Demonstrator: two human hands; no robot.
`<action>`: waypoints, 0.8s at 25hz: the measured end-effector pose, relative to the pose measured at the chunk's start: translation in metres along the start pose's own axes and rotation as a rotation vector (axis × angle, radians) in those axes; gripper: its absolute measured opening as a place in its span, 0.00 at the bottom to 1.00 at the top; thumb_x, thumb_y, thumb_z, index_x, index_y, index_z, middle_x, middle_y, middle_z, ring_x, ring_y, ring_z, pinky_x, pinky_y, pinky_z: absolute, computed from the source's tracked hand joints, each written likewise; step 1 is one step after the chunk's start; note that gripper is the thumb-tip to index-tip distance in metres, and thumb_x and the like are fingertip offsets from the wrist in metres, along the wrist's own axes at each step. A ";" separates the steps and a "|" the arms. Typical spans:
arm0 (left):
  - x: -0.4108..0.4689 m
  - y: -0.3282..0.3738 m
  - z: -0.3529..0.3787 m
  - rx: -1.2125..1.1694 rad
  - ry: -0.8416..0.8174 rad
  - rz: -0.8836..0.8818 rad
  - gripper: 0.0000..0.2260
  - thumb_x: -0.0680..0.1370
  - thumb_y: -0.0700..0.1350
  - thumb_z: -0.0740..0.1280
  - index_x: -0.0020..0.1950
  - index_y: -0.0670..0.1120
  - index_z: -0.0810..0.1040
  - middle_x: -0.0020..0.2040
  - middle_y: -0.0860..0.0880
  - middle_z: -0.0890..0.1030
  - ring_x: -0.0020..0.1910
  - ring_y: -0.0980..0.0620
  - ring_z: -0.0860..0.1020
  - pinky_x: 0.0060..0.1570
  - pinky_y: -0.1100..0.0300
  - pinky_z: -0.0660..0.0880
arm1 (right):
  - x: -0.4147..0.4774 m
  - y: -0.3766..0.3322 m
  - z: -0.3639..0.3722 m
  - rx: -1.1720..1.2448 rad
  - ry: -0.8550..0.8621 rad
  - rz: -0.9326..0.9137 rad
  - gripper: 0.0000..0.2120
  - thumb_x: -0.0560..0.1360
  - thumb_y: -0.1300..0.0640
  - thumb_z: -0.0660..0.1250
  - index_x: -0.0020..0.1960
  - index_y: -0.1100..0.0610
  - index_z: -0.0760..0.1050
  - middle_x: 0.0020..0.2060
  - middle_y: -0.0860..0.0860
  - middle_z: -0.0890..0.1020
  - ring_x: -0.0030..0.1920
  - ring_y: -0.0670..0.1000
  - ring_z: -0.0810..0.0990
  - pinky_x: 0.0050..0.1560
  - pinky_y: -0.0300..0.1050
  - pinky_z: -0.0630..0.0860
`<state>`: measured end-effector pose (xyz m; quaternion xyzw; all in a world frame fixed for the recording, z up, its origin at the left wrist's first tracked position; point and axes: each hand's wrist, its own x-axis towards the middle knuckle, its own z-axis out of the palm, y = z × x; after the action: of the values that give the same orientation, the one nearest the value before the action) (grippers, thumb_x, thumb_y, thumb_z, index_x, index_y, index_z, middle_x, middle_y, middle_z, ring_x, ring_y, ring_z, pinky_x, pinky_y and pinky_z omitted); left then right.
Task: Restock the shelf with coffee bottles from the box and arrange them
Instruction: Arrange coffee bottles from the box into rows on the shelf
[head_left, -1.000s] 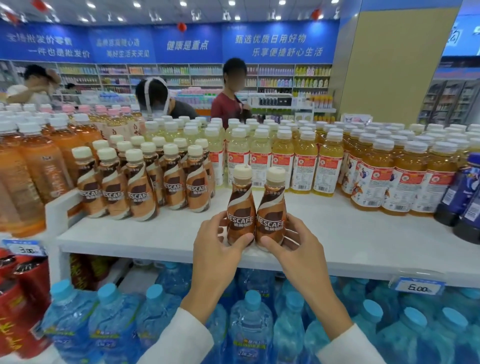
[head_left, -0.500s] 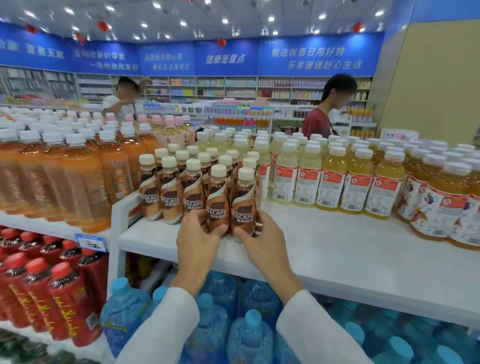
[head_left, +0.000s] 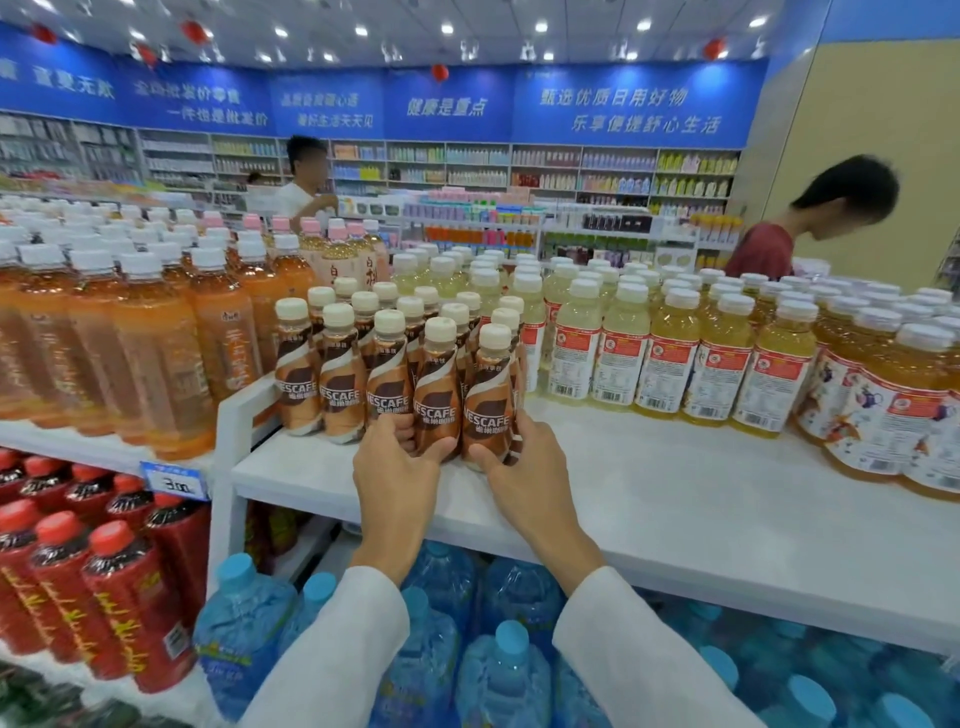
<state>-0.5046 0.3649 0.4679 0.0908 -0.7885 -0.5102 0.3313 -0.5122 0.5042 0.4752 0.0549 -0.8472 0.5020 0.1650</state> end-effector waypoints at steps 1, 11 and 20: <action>0.000 -0.001 0.000 0.006 0.001 0.003 0.19 0.69 0.49 0.80 0.54 0.50 0.76 0.51 0.51 0.80 0.48 0.55 0.78 0.49 0.63 0.71 | 0.000 0.000 0.000 -0.004 -0.003 0.001 0.26 0.75 0.49 0.73 0.71 0.48 0.70 0.58 0.49 0.75 0.60 0.51 0.78 0.65 0.52 0.76; -0.002 -0.005 0.001 0.054 0.014 0.043 0.20 0.70 0.53 0.79 0.56 0.50 0.77 0.52 0.52 0.80 0.49 0.54 0.79 0.50 0.58 0.76 | 0.001 -0.002 0.000 -0.002 -0.031 0.003 0.27 0.77 0.52 0.71 0.74 0.50 0.67 0.61 0.51 0.74 0.62 0.52 0.76 0.66 0.48 0.74; -0.005 -0.004 0.003 0.069 0.010 0.053 0.21 0.71 0.53 0.78 0.59 0.50 0.75 0.53 0.52 0.80 0.51 0.52 0.79 0.52 0.56 0.77 | 0.001 0.000 0.000 0.009 -0.044 0.015 0.29 0.77 0.51 0.71 0.75 0.48 0.65 0.61 0.50 0.74 0.63 0.51 0.76 0.67 0.49 0.74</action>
<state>-0.5031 0.3679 0.4614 0.0840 -0.8061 -0.4733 0.3452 -0.5127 0.5046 0.4752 0.0604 -0.8487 0.5058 0.1424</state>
